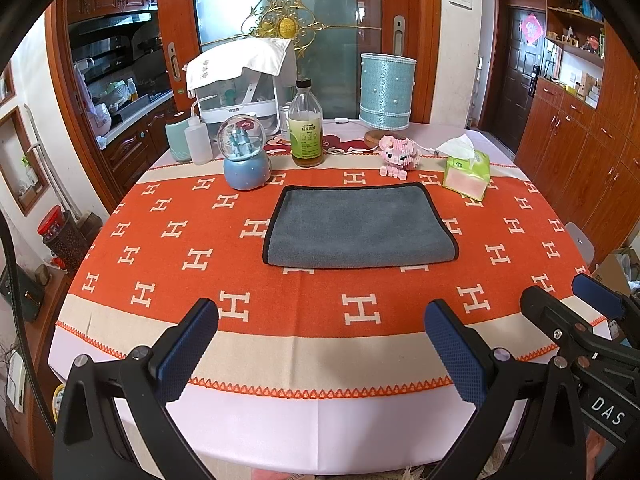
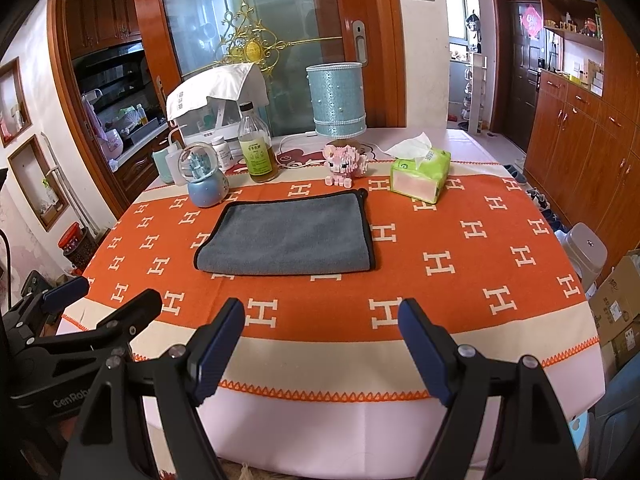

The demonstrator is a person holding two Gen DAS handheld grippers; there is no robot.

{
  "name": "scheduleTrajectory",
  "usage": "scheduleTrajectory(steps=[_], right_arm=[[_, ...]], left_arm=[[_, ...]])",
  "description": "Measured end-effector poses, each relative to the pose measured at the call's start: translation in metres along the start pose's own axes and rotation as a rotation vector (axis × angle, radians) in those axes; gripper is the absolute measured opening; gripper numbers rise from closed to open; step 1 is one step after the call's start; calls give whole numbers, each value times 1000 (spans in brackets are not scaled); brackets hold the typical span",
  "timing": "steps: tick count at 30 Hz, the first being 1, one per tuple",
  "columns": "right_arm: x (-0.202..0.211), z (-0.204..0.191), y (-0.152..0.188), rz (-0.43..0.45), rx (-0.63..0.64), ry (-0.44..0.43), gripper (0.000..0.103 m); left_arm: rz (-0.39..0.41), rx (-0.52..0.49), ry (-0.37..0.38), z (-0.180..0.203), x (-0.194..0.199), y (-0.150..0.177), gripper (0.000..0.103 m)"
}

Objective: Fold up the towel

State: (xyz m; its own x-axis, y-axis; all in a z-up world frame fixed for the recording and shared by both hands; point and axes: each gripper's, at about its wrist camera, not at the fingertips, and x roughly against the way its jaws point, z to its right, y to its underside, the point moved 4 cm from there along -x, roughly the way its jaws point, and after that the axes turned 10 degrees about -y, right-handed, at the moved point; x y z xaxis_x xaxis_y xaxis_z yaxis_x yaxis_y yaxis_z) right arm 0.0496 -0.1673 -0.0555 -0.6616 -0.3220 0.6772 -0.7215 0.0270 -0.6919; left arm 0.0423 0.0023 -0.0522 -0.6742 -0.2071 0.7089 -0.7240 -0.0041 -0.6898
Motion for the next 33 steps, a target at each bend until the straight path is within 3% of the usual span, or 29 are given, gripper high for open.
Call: scheduleTrajectory(steps=[33], right_arm=[[-1,-4,-1,-1,-1,-4,80]], left_arm=[[-11,9,2,-4,1,2,102]])
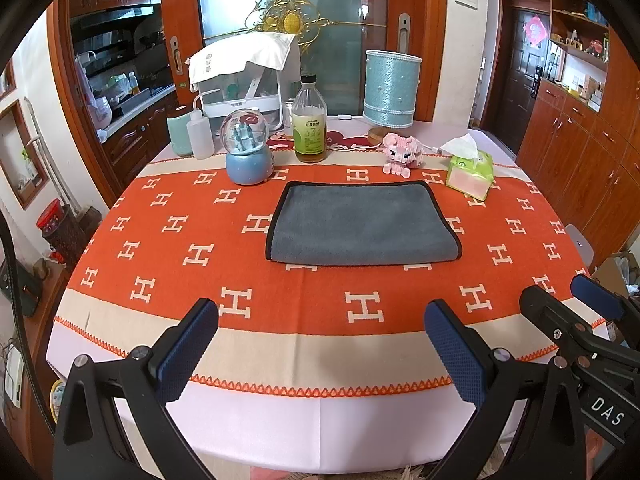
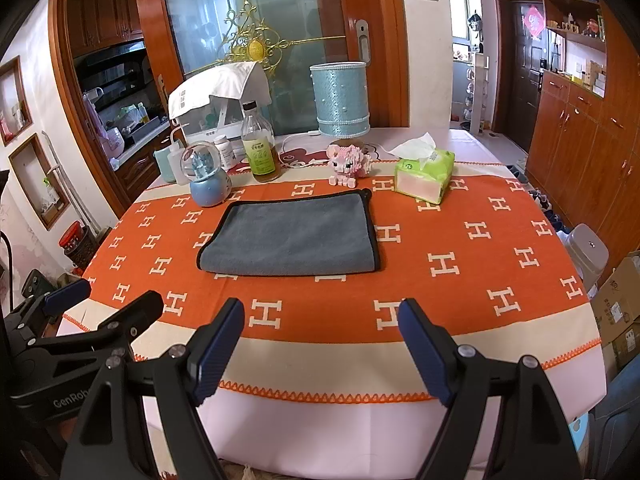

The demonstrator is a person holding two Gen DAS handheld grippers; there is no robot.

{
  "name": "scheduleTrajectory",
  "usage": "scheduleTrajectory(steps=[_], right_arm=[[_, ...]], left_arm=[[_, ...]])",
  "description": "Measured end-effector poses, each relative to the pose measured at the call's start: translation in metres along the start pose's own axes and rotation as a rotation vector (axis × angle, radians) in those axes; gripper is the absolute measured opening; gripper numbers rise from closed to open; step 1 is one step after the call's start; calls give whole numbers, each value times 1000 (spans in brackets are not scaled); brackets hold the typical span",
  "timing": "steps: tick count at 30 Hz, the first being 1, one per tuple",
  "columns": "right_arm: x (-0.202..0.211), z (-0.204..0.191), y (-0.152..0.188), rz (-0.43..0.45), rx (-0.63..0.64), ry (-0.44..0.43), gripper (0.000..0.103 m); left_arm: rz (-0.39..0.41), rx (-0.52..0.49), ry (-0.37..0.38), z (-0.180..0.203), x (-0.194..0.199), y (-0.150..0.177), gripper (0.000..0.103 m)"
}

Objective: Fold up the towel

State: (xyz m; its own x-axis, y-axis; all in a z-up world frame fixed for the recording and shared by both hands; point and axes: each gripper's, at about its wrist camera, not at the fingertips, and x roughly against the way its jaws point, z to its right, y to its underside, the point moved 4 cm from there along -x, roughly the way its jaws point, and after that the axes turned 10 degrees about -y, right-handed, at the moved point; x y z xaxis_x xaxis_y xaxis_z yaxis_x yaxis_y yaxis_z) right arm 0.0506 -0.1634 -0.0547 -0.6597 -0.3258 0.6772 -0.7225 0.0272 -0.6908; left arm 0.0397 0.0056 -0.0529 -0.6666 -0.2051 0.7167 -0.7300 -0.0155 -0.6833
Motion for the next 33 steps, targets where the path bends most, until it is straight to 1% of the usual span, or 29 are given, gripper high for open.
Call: scheduleTrajectory(steps=[33], right_arm=[[-5,-4,2,-2,-4,-9,80]], left_arm=[[-4,4,-3,2,-2,5,102]])
